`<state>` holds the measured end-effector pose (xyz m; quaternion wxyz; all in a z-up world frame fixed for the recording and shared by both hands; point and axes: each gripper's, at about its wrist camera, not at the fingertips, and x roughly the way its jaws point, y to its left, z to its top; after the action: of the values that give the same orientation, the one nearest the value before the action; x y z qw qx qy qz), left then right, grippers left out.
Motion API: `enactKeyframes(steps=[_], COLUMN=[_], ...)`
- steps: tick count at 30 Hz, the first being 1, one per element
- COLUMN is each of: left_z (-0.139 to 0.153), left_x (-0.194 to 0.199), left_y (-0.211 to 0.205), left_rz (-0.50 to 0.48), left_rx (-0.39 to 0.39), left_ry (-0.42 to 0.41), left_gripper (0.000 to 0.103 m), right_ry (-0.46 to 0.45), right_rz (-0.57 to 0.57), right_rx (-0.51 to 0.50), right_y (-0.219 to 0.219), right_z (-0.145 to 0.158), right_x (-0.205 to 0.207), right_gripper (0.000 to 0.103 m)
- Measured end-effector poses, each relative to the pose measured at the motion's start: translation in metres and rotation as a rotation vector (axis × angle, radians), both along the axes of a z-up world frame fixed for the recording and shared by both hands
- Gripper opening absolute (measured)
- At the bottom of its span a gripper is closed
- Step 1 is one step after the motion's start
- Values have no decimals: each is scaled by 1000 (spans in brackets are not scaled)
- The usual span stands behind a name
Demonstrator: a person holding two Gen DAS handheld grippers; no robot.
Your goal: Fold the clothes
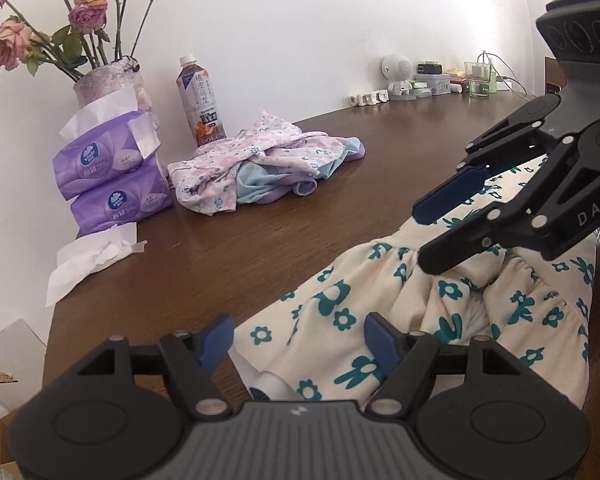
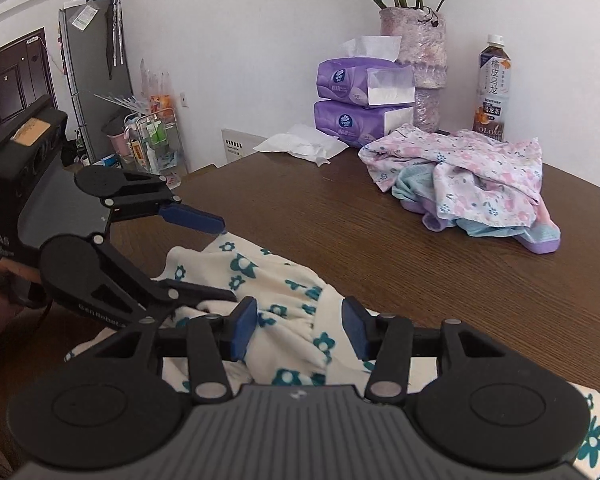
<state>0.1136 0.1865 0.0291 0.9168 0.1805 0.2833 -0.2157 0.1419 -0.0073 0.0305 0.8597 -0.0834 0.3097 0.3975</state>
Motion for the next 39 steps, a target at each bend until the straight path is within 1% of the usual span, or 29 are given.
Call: enactKeyframes(steps=[2, 6, 10, 12, 13, 14, 15, 16, 18, 19, 21, 22, 24, 25, 26, 27, 28, 29, 31, 33, 35, 37, 39], left_z=[-1, -2, -3, -2, -2, -2, -2, -2, -2, -1, 3, 6, 12, 17, 20, 23, 25, 27, 23, 15, 6, 0, -3], left_x=[0, -1, 0, 1, 1, 1, 1, 0, -2, -2, 2, 4, 9, 10, 10, 8, 7, 5, 4, 6, 8, 11, 12], left_y=[0, -1, 1, 1, 2, 2, 2, -1, -5, -5, 0, 5, 15, 19, 20, 19, 17, 15, 7, 3, 1, 3, 7], left_rz=[4, 1, 0, -19, -32, -45, -59, -72, -96, -96, -78, -59, -23, -10, 1, 11, 21, 24, -4, -29, -33, -33, -43], left_rx=[-2, 3, -3, -15, -23, -31, -36, -36, -30, -26, -62, -99, -170, -199, -211, -192, -173, -149, -92, -59, -45, -57, -92], left_ry=[-8, -28, -26, -15, -8, -2, 4, 9, 17, 23, 62, 79, 107, 103, 91, 65, 38, 16, 10, 27, 41, 51, 63], left_gripper=[76, 77, 81, 81, 77, 55, 37, 12, 11, 9, 7, 7, 11, 22, 44, 56, 73, 78, 78, 78, 78, 78, 66], right_ry=[5, 24, 20, 14, 10, 8, 6, 7, 13, 15, 16, 16, 17, 18, 19, 19, 20, 20, 18, 16, 16, 17, 17], right_rz=[2, -8, -21, -27, -27, -28, -28, -29, -32, -33, -34, -34, -34, -35, -36, -38, -40, -41, -41, -41, -40, -39, -38], right_rx=[-6, -16, -21, -27, -29, -30, -31, -31, -30, -29, -29, -29, -30, -30, -30, -30, -30, -30, -30, -30, -30, -30, -30], right_y=[9, 19, 21, 21, 21, 22, 22, 22, 21, 21, 20, 20, 18, 18, 17, 16, 16, 15, 14, 13, 12, 11, 10], right_z=[-1, -7, -8, -7, -7, -7, -7, -7, -7, -7, -7, -7, -7, -8, -8, -8, -9, -9, -9, -9, -10, -11, -11], right_x=[3, 6, 6, 5, 5, 4, 4, 4, 4, 4, 4, 3, 2, 1, 1, 0, 0, -1, -2, -4, -4, -5, -6], right_gripper=[49, 49, 49, 49, 49, 49, 49, 49, 49, 49, 49, 49, 49, 49, 49, 49, 49, 49, 49, 49, 49, 49, 49])
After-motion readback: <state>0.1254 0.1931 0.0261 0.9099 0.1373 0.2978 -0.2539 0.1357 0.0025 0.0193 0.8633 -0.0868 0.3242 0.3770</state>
